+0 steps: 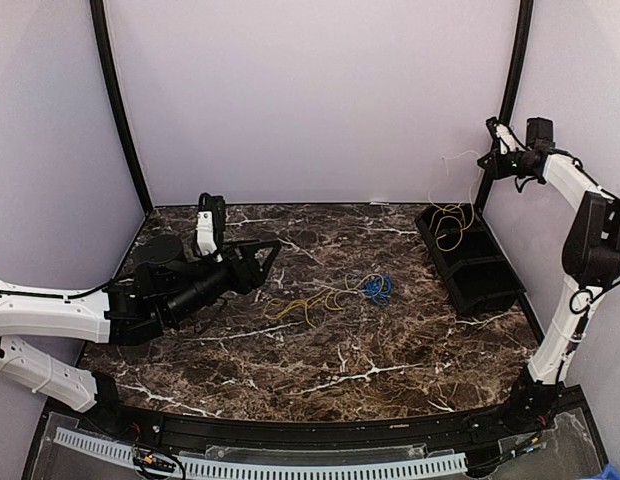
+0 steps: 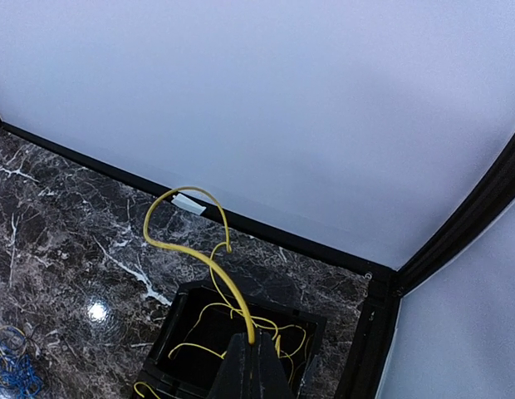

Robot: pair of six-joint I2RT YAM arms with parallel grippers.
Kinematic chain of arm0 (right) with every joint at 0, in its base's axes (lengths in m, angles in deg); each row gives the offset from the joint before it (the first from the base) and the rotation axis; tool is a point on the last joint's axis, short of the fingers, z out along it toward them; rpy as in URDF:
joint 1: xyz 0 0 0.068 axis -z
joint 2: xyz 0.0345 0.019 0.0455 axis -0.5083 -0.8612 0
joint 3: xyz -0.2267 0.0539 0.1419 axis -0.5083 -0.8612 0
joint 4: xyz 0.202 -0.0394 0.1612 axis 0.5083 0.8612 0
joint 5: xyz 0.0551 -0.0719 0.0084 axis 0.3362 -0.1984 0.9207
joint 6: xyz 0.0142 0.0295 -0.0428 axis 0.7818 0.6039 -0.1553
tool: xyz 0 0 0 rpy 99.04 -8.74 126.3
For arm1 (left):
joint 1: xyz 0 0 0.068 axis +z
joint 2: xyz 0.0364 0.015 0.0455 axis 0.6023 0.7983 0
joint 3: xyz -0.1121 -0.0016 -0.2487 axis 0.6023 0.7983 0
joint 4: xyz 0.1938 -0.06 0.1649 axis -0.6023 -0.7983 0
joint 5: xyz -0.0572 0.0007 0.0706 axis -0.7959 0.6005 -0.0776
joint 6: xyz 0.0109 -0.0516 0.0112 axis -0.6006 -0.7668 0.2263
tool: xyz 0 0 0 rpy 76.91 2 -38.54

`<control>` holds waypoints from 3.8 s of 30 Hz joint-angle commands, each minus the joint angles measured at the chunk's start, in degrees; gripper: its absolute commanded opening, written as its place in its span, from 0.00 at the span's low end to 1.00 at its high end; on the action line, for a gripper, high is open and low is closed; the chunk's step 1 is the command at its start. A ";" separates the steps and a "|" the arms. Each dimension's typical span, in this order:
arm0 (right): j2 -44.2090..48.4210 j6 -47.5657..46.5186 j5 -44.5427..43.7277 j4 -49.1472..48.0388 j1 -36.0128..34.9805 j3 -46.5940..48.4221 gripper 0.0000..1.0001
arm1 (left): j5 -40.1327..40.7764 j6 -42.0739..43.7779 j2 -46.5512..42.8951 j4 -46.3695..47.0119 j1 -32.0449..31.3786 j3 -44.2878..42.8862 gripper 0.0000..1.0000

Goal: Untangle the cables

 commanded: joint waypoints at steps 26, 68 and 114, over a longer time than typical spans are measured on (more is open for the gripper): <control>6.31 -20.90 -13.29 12.28 0.49 -3.98 0.00 | -0.29 0.13 1.81 3.83 1.23 1.27 0.59; -31.70 -22.40 -37.69 24.17 -13.16 23.56 0.02 | -0.68 -2.38 3.50 5.70 1.92 3.67 0.58; -4.05 -13.66 -36.67 11.97 -8.07 -16.92 0.27 | -4.68 -4.82 5.32 10.47 3.97 7.86 0.58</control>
